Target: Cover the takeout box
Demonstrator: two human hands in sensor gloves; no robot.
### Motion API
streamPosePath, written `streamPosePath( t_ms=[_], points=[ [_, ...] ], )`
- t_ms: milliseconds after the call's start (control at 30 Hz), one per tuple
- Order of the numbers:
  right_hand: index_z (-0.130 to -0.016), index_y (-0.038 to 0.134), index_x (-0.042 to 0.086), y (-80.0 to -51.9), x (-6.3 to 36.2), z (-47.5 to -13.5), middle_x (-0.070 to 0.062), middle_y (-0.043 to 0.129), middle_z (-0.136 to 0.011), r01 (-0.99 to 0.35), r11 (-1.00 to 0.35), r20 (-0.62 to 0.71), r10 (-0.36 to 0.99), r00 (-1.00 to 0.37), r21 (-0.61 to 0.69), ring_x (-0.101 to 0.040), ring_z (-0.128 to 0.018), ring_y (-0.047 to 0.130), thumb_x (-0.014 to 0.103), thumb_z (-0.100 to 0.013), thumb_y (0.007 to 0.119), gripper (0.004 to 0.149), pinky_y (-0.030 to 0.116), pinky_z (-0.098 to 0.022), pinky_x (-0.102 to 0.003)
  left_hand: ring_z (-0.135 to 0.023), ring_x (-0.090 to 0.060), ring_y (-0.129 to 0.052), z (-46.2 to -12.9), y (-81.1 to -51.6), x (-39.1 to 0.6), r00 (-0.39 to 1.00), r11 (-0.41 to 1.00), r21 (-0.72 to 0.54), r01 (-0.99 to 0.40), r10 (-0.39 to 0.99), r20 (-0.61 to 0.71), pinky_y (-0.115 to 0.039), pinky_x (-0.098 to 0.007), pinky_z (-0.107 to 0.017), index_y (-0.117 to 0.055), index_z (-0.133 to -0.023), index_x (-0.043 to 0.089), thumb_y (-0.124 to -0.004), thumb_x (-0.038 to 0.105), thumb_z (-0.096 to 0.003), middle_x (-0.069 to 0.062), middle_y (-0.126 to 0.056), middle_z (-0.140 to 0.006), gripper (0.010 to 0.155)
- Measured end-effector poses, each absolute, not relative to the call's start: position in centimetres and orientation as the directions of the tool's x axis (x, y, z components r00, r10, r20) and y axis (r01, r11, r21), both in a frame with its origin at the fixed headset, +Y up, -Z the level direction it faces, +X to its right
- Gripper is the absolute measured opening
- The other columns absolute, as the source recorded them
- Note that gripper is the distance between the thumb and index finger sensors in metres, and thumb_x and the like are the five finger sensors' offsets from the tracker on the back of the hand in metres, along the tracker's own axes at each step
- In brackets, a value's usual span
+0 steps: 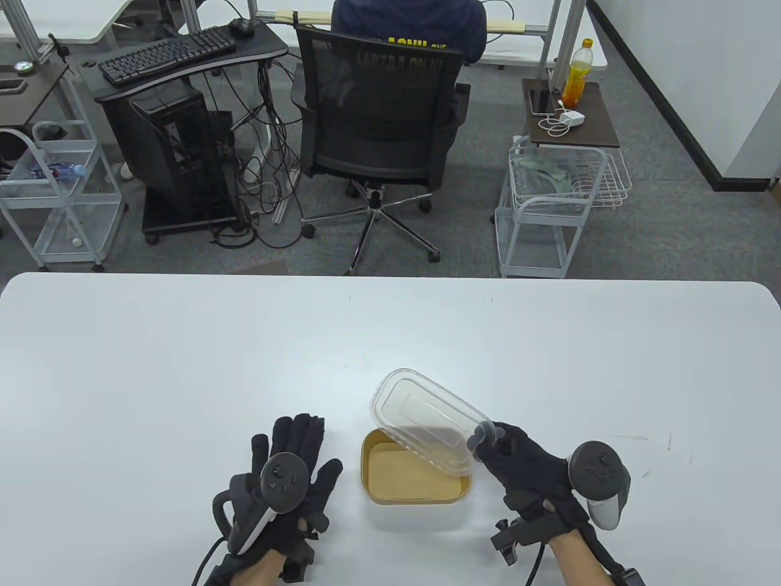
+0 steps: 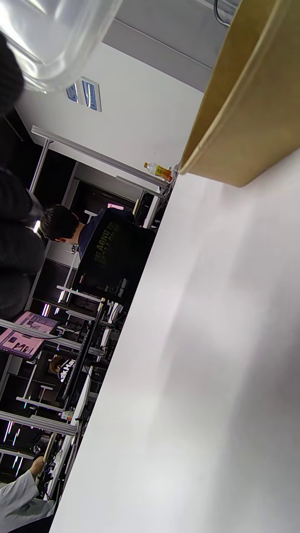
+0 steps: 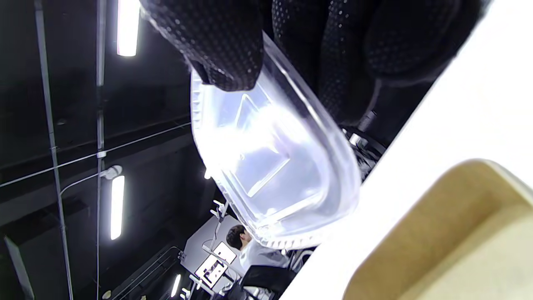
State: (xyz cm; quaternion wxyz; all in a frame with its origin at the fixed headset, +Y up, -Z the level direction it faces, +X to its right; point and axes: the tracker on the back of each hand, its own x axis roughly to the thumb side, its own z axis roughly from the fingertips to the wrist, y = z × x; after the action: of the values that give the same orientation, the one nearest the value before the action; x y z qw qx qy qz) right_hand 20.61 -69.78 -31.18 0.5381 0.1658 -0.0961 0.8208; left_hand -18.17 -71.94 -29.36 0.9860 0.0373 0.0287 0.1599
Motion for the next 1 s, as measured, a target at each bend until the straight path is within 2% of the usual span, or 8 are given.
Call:
streamPosePath(
  t_ms=[233,467,667,1000],
  points=[
    [-0.085,0.087,0.014,-69.1,20.2,-30.2,-0.012,0.099,-0.085,-0.789,-0.588,0.506,0.632,-0.587,-0.181,-0.039,-0.072,0.099,0.023,-0.049,0.094,0.038,0.087,-0.046,-0.055,-0.120,-0.007,-0.037,-29.6,-72.3,-18.8,0.959,0.959,0.074,-0.272,0.277,-0.066,-0.022,-0.032,-0.085,-0.048,-0.104,0.053,-0.060,0.078,-0.0336,0.023,-0.045,-0.123,0.075],
    [-0.082,0.089,0.020,-69.5,18.7,-29.7,-0.009,0.097,-0.088,-0.638,-0.701,0.594,0.377,-0.710,-0.319,-0.036,-0.079,0.097,0.022,-0.046,0.097,0.037,0.086,-0.052,-0.053,-0.120,-0.008,-0.036,-29.5,-72.2,-18.9,0.962,0.964,0.068,-0.256,0.261,-0.074,-0.021,-0.032,-0.085,-0.049,-0.104,0.054,-0.060,0.078,-0.0335,0.022,-0.045,-0.123,0.075],
    [-0.079,0.090,0.023,-70.2,17.3,-29.8,-0.006,0.096,-0.090,-0.545,-0.761,0.642,0.228,-0.732,-0.351,-0.033,-0.081,0.097,0.021,-0.045,0.098,0.035,0.088,-0.054,-0.051,-0.120,-0.008,-0.035,-29.5,-72.2,-18.8,0.964,0.966,0.059,-0.251,0.255,-0.078,-0.021,-0.032,-0.085,-0.050,-0.104,0.053,-0.061,0.078,-0.0335,0.022,-0.045,-0.123,0.075],
    [-0.079,0.090,0.023,-71.8,15.9,-30.4,-0.006,0.094,-0.092,-0.491,-0.807,0.669,0.168,-0.724,-0.328,-0.032,-0.083,0.096,0.020,-0.045,0.098,0.035,0.087,-0.056,-0.049,-0.120,-0.008,-0.036,-29.5,-72.4,-18.6,0.967,0.969,0.040,-0.243,0.245,-0.072,-0.021,-0.032,-0.085,-0.051,-0.104,0.052,-0.061,0.078,-0.0338,0.021,-0.046,-0.123,0.075]
  ],
)
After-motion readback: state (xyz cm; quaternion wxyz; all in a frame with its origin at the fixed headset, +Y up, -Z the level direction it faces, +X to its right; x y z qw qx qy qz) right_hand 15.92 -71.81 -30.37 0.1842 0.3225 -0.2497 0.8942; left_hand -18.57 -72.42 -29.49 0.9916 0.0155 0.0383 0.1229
